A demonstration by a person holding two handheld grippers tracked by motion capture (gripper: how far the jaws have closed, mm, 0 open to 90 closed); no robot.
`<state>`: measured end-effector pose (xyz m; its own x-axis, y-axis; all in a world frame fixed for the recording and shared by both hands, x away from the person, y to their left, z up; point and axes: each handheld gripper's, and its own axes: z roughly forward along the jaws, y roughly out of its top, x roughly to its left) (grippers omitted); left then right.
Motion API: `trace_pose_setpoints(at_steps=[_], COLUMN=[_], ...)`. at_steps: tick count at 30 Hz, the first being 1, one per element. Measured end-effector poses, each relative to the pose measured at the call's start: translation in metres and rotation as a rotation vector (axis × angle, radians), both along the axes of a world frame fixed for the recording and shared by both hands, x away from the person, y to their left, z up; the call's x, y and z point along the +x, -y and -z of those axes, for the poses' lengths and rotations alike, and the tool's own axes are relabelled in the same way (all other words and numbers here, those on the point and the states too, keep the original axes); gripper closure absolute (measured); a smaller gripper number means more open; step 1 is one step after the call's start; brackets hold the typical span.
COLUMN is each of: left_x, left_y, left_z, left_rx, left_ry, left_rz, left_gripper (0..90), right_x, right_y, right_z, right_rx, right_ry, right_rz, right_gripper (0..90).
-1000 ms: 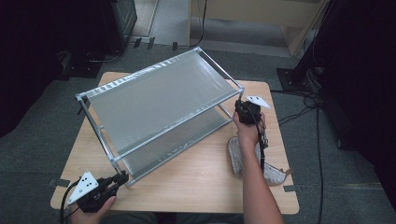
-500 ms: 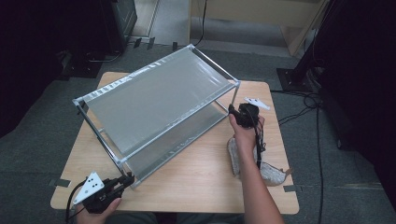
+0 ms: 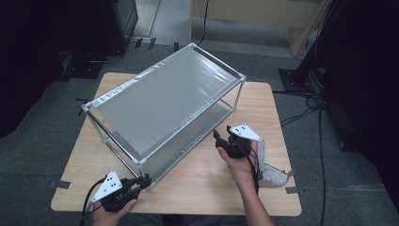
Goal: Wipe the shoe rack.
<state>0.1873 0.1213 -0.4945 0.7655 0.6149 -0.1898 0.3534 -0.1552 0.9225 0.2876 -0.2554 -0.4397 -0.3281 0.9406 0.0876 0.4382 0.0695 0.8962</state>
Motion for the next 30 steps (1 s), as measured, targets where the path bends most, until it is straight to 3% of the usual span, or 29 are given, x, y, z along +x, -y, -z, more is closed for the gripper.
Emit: trace_pose_setpoints(at_steps=[2, 4, 5, 7, 10, 13, 20, 24, 30], left_x=[0.001, 0.002, 0.002, 0.003, 0.005, 0.007, 0.011, 0.012, 0.011], left_y=[0.005, 0.009, 0.014, 0.02, 0.028, 0.035, 0.047, 0.044, 0.034], left_z=[0.0, -0.001, -0.002, -0.002, -0.002, -0.002, -0.001, -0.003, -0.005], left_rx=[0.004, 0.002, -0.006, -0.006, -0.001, -0.007, -0.003, -0.038, -0.056], left_ry=[0.007, 0.015, 0.021, 0.026, 0.034, 0.033, 0.057, 0.056, 0.067], left_rz=[0.014, 0.027, 0.043, 0.061, 0.085, 0.106, 0.143, 0.164, 0.161], left_gripper=[77.3, 76.6, 76.5, 76.3, 77.0, 77.3, 76.9, 66.9, 58.1], right_x=[-0.006, -0.019, -0.022, -0.027, -0.038, -0.05, -0.074, -0.083, -0.09], right_y=[-0.003, -0.007, -0.007, -0.005, -0.003, -0.005, -0.015, -0.022, -0.04], right_z=[0.002, 0.013, 0.017, 0.023, 0.028, 0.034, 0.045, 0.052, 0.058], right_rx=[-0.01, -0.076, -0.078, -0.077, -0.054, -0.064, -0.068, -0.02, -0.024], right_ry=[0.012, 0.022, 0.018, -0.007, -0.016, -0.023, -0.039, -0.056, -0.054], right_rz=[-0.008, -0.027, -0.033, -0.047, -0.053, -0.068, -0.168, -0.203, -0.289], right_gripper=[43.9, 43.9, 43.9, 43.8, 43.8, 43.8, 43.0, 43.0, 42.3])
